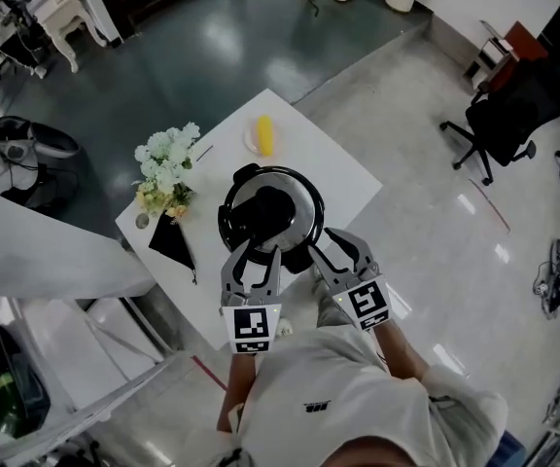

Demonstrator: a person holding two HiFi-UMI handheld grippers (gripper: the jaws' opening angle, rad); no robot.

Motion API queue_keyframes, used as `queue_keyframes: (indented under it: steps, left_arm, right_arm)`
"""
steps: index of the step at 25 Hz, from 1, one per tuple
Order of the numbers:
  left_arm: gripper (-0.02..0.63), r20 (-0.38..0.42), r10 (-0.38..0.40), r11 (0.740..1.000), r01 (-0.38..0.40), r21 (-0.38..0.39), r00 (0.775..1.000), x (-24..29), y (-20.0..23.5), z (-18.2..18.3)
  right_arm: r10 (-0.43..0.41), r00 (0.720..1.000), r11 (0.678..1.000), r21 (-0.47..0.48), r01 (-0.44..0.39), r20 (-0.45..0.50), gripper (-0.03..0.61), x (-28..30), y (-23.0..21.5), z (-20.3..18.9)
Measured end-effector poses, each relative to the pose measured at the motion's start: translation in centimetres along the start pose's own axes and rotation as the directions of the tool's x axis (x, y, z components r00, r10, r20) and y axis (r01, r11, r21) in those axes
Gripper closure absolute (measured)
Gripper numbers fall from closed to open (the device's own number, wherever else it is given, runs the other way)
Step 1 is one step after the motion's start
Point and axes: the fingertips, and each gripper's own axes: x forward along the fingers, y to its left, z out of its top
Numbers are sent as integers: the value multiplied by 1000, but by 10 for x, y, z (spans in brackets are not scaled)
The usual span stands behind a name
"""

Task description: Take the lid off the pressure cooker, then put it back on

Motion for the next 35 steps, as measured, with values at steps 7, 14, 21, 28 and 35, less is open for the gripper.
queue_keyframes:
  steps: [7, 14, 21, 28, 35]
  left_arm:
    - [423, -71, 101, 994, -104, -43, 992, 40, 4, 4]
    - [405, -152, 198, 973, -214, -91, 968, 73, 15, 1]
    - [370, -236, 289, 934, -327, -141, 928, 102, 22, -6]
    - [313, -322, 359, 887, -428, -173, 876, 121, 25, -19]
    - [282, -408, 408, 830, -518, -206, 817, 132, 30, -38]
  right_arm:
    - [141, 990, 990, -29, -142, -7, 423, 36, -36, 1]
    - [283, 958, 958, -46, -285, -45, 423, 73, -56, 5]
    - [411, 909, 907, -65, -415, -70, 423, 104, -76, 5]
    - [495, 865, 861, -88, -501, -81, 423, 123, -88, 2]
    - [561, 821, 816, -97, -570, -104, 423, 137, -91, -3]
